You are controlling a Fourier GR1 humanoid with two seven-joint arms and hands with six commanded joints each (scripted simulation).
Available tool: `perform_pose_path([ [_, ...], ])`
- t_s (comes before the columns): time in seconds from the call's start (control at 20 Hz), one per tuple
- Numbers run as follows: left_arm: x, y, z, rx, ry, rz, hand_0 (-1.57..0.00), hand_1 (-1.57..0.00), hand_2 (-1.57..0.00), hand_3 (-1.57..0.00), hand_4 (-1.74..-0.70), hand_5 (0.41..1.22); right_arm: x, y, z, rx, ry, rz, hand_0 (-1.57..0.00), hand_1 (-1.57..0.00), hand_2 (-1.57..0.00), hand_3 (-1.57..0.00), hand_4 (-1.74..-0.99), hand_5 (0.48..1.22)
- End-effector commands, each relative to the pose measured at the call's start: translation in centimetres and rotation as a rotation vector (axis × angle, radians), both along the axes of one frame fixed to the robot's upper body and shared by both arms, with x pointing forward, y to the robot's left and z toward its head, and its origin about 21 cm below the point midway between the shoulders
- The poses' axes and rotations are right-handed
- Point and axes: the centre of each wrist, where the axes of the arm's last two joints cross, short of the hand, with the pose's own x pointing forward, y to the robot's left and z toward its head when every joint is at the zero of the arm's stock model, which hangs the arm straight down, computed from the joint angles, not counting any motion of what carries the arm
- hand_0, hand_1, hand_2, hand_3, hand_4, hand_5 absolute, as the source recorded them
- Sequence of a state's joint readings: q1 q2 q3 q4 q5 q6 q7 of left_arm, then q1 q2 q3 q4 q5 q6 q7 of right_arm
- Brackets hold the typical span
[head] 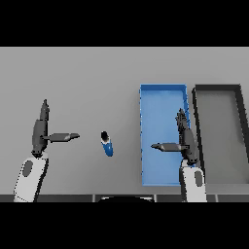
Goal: Pick up the blue pipe and place it into the blue bin.
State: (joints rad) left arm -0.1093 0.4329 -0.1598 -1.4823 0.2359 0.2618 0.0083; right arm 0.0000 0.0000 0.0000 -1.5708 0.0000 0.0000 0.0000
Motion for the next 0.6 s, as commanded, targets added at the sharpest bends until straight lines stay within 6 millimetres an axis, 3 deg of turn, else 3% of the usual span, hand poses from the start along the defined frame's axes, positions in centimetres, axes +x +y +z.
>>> perform_pose_path([
  [0.0,0.0,0.0,0.0,0.0,-0.005,0.0,0.0,0.0,0.0,0.0,-0.97,0.593,0.0,0.0,0.0,0.001,0.0,-0.001,0.0,0.0,0.0,0.0,-1.205,0.629],
  [0.25,0.2,0.5,0.3,0.001,-0.013,0.001,0.0,0.0,0.0,0.0,-0.97,0.593,0.1,0.1,-0.1,0.0,0.008,0.004,0.0,0.0,0.0,0.0,-1.205,0.629],
  [0.35,-1.3,2.7,-0.1,0.121,-0.015,-0.193,0.0,0.0,0.0,0.0,-0.96,0.592,-1.7,-1.7,0.4,-0.223,-0.123,0.055,0.0,0.0,0.0,0.0,-1.201,0.628],
  [0.45,-1.6,4.3,-0.7,0.159,0.02,-0.257,0.0,0.0,0.0,0.0,-0.96,0.59,-2.5,-1.6,1.0,-0.291,-0.147,0.083,0.0,0.0,0.0,0.0,-1.197,0.626],
  [0.55,-1.8,4.5,-0.7,0.166,0.007,-0.298,0.0,0.0,0.0,0.0,-0.96,0.595,-2.5,-1.6,1.2,-0.307,-0.129,0.091,0.0,0.0,0.0,0.0,-1.196,0.623],
])
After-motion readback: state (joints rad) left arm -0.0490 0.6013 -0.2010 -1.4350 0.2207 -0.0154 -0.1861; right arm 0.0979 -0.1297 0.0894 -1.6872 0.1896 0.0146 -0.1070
